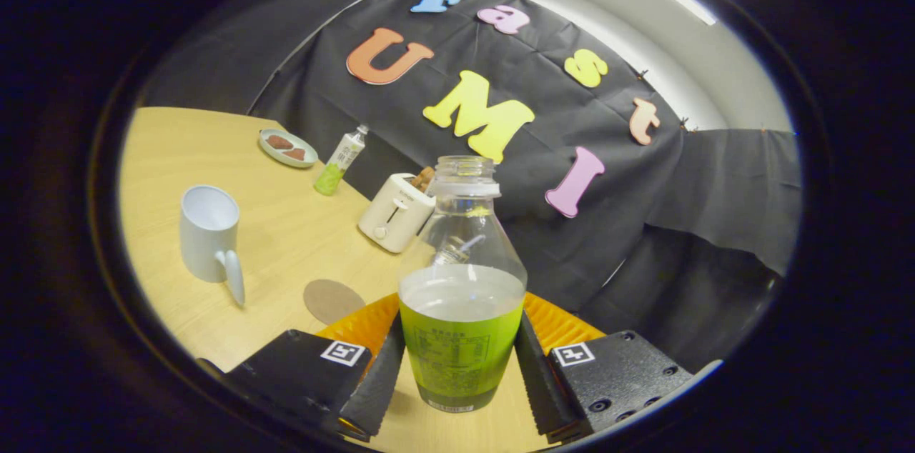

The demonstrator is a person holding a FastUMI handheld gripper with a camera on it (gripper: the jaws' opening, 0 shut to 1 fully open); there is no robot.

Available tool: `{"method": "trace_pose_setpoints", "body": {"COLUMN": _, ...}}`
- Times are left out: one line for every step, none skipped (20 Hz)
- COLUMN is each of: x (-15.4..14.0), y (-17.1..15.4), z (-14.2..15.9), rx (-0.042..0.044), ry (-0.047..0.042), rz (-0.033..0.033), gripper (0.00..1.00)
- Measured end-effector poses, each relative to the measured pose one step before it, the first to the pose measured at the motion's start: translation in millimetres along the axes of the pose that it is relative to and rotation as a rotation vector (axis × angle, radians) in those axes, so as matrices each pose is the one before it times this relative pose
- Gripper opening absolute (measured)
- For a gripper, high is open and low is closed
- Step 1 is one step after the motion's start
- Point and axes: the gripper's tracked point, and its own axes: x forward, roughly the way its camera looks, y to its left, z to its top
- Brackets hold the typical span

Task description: Take the bottle from table, then pour the juice into the cup, finally place the bottle on the coaster

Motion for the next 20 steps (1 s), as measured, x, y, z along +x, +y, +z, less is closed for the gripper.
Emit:
{"method": "trace_pose_setpoints", "body": {"x": -2.15, "y": 2.16, "z": 2.9, "rx": -0.02551, "ry": 0.0003, "rz": -0.00111, "gripper": 0.81}}
{"method": "trace_pose_setpoints", "body": {"x": -1.24, "y": 2.89, "z": 2.63, "rx": -0.02547, "ry": -0.00213, "rz": -0.00138, "gripper": 0.81}}
{"method": "trace_pose_setpoints", "body": {"x": 2.19, "y": 4.85, "z": 3.18, "rx": -0.02641, "ry": -0.00187, "rz": -0.00078, "gripper": 0.81}}
{"method": "trace_pose_setpoints", "body": {"x": 0.94, "y": 3.76, "z": 2.4, "rx": -0.02721, "ry": 0.00012, "rz": 0.00129, "gripper": 0.81}}
{"method": "trace_pose_setpoints", "body": {"x": 0.86, "y": 3.72, "z": 1.98, "rx": -0.02723, "ry": 0.00137, "rz": 0.00269, "gripper": 0.81}}
{"method": "trace_pose_setpoints", "body": {"x": 0.27, "y": 3.69, "z": 2.13, "rx": -0.03306, "ry": 0.00317, "rz": 0.0018, "gripper": 0.81}}
{"method": "trace_pose_setpoints", "body": {"x": 1.02, "y": 2.1, "z": 2.23, "rx": -0.0358, "ry": -0.00048, "rz": -0.00617, "gripper": 0.81}}
{"method": "trace_pose_setpoints", "body": {"x": 0.01, "y": 2.41, "z": 3.07, "rx": -0.04017, "ry": -0.00177, "rz": -0.00773, "gripper": 0.81}}
{"method": "trace_pose_setpoints", "body": {"x": 0.13, "y": 2.33, "z": 2.69, "rx": -0.0404, "ry": -0.00142, "rz": -0.00797, "gripper": 0.81}}
{"method": "trace_pose_setpoints", "body": {"x": 0.05, "y": 1.08, "z": 3.0, "rx": -0.03898, "ry": -0.00212, "rz": -0.0108, "gripper": 0.81}}
{"method": "trace_pose_setpoints", "body": {"x": 0.7, "y": 1.92, "z": 3.41, "rx": -0.03905, "ry": -0.00507, "rz": -0.00938, "gripper": 0.81}}
{"method": "trace_pose_setpoints", "body": {"x": -0.59, "y": 0.5, "z": 5.39, "rx": -0.03876, "ry": -0.00909, "rz": -0.0111, "gripper": 0.81}}
{"method": "trace_pose_setpoints", "body": {"x": 0.37, "y": 0.27, "z": 4.4, "rx": -0.0411, "ry": -0.00628, "rz": -0.01616, "gripper": 0.81}}
{"method": "trace_pose_setpoints", "body": {"x": -5.19, "y": 1.42, "z": 3.98, "rx": -0.03936, "ry": -0.0092, "rz": -0.01158, "gripper": 0.81}}
{"method": "trace_pose_setpoints", "body": {"x": -2.72, "y": 3.75, "z": 4.66, "rx": -0.03477, "ry": -0.00769, "rz": -0.00558, "gripper": 0.81}}
{"method": "trace_pose_setpoints", "body": {"x": -1.76, "y": 2.43, "z": 3.16, "rx": -0.03216, "ry": -0.00732, "rz": -0.00408, "gripper": 0.81}}
{"method": "trace_pose_setpoints", "body": {"x": 1.14, "y": 1.43, "z": 2.86, "rx": -0.03214, "ry": -0.00286, "rz": -0.003, "gripper": 0.81}}
{"method": "trace_pose_setpoints", "body": {"x": 0.83, "y": 0.37, "z": 3.43, "rx": -0.03016, "ry": -0.00514, "rz": -0.00909, "gripper": 0.81}}
{"method": "trace_pose_setpoints", "body": {"x": 1.56, "y": 0.38, "z": 5.04, "rx": -0.02725, "ry": -0.00527, "rz": -0.01058, "gripper": 0.81}}
{"method": "trace_pose_setpoints", "body": {"x": -0.76, "y": 0.08, "z": 3.2, "rx": -0.02417, "ry": -0.00036, "rz": -0.00683, "gripper": 0.81}}
